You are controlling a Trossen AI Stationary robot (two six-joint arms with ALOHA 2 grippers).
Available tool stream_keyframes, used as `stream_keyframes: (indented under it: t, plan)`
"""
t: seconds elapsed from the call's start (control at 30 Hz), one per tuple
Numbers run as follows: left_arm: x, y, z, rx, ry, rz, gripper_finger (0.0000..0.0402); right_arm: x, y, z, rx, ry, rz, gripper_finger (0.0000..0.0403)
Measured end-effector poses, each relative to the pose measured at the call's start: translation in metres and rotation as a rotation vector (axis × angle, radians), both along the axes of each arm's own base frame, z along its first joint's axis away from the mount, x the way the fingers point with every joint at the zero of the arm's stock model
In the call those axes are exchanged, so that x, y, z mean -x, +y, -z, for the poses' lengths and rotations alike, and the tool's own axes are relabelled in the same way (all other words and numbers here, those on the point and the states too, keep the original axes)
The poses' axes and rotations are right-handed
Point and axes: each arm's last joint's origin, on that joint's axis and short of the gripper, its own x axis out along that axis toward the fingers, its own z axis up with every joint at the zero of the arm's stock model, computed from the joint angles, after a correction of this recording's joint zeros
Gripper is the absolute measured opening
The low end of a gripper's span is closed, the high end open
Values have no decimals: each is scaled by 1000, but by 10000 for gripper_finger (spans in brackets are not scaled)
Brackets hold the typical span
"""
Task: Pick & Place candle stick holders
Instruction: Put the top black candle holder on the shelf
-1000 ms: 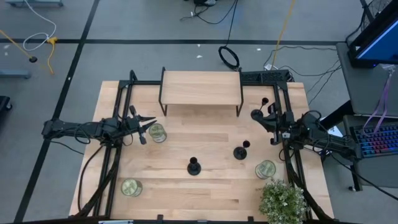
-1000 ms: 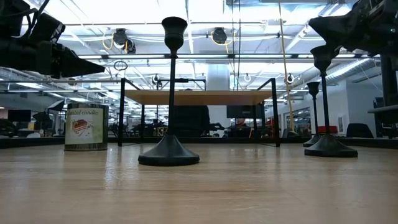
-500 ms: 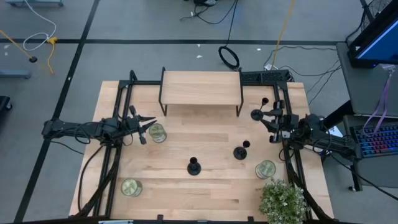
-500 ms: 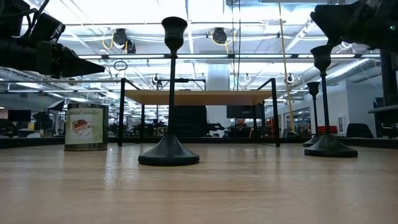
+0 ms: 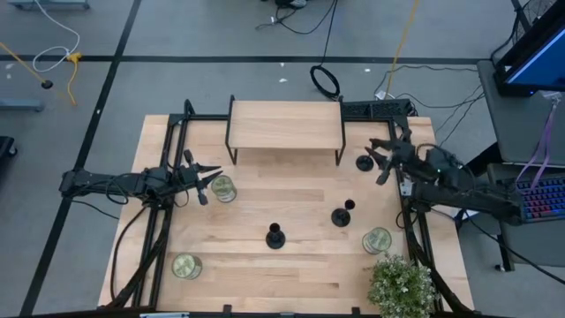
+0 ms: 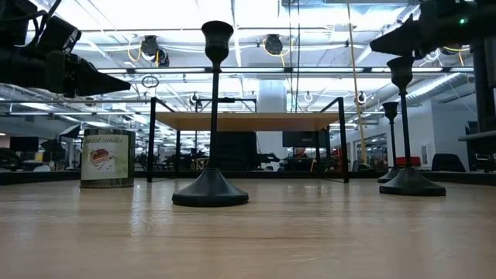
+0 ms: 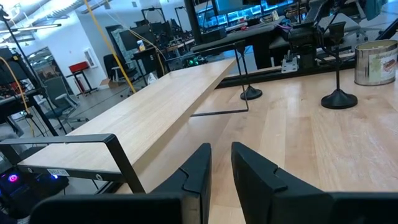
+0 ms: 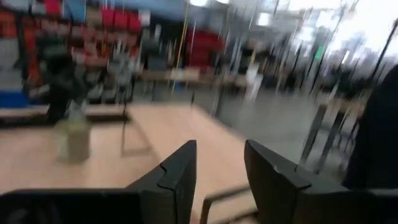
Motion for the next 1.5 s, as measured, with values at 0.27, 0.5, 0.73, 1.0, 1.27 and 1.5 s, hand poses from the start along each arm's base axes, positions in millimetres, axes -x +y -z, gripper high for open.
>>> stream_keyframes:
  t: [0.27, 0.5, 0.73, 1.0, 1.27, 1.5]
  plan:
    - [0, 0, -6, 82, -94, 10, 69, 1, -3, -32, -188, 287, 136, 126]
    - [2, -1, -25, 162, -295, 60, 69, -12, -7, -23, -329, 471, 165, 126]
    - [9, -5, -81, 93, -364, 215, 93, -29, -22, -11, -391, 563, 272, 125]
    - [-1, -1, -130, 34, -152, 49, 164, -29, -38, -18, -424, 530, 389, 125]
    - [-22, -2, -128, 14, -52, 32, 182, -24, -40, -35, -407, 472, 406, 137]
    - [-35, -3, -130, 98, -119, 35, 182, -19, -34, -28, -537, 514, 331, 168]
